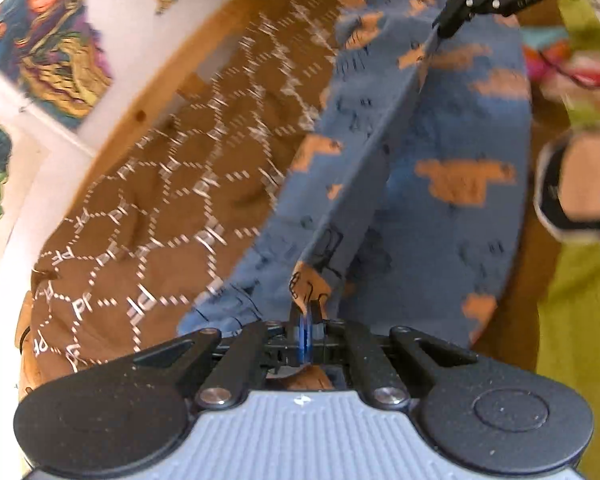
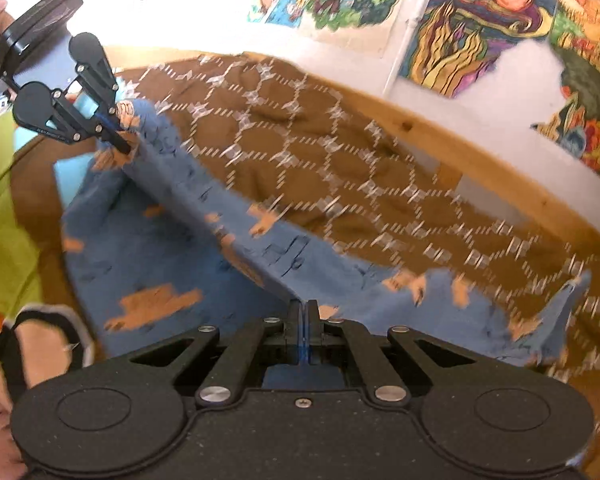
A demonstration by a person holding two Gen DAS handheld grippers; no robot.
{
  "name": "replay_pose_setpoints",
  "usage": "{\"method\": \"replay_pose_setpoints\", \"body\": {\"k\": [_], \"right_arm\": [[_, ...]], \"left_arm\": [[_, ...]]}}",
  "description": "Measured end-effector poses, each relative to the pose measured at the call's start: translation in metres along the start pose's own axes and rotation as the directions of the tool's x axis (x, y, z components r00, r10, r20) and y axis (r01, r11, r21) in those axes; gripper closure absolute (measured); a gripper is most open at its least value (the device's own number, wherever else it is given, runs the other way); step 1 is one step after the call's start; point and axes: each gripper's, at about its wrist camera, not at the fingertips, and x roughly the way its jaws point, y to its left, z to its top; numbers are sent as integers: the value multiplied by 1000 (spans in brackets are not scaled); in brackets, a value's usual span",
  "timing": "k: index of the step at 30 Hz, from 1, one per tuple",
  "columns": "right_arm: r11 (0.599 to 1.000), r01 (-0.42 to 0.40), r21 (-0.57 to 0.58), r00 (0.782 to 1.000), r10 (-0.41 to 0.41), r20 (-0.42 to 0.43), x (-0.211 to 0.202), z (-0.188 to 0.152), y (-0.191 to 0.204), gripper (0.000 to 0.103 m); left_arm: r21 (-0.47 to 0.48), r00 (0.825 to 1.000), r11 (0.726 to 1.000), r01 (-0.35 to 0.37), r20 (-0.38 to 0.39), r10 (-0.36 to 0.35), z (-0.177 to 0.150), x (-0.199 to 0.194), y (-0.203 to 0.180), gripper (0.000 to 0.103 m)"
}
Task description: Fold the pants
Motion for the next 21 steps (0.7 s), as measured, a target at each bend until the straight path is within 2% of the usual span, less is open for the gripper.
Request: {"method": "replay_pose_setpoints", "body": {"k": [3, 8, 14, 21], "right_arm": [[1000, -2, 1, 1000, 2, -15, 3, -16, 21, 103], [999, 4, 47, 1000, -2, -27, 5, -33, 28, 103], [1000, 14, -21, 999, -14, -28, -15, -31, 43, 103], [992, 6, -122, 995, -18, -99, -2, -43, 64, 103]], "left_arm": [[-2, 1000, 1000, 2, -13, -2, -6, 1, -8, 102], [-20, 1000, 1000, -16, -15, 15, -7, 0, -14, 102], [11, 999, 1000, 2, -39, -2, -13, 2, -29, 102], [43, 998, 999, 1, -67, 2, -22, 14, -40, 101]]}}
